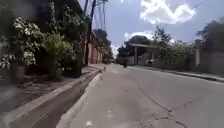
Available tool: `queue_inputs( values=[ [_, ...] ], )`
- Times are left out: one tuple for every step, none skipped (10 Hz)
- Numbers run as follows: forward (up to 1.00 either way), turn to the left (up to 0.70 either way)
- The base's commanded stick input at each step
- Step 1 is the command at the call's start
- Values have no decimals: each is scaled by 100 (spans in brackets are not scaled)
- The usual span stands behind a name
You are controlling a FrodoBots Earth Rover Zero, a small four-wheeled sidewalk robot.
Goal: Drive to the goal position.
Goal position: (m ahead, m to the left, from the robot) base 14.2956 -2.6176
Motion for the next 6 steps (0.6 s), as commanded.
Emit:
queue_inputs(
  values=[
    [100,0],
    [100,0],
    [100,0],
    [100,0],
    [100,0],
    [100,0]
  ],
)
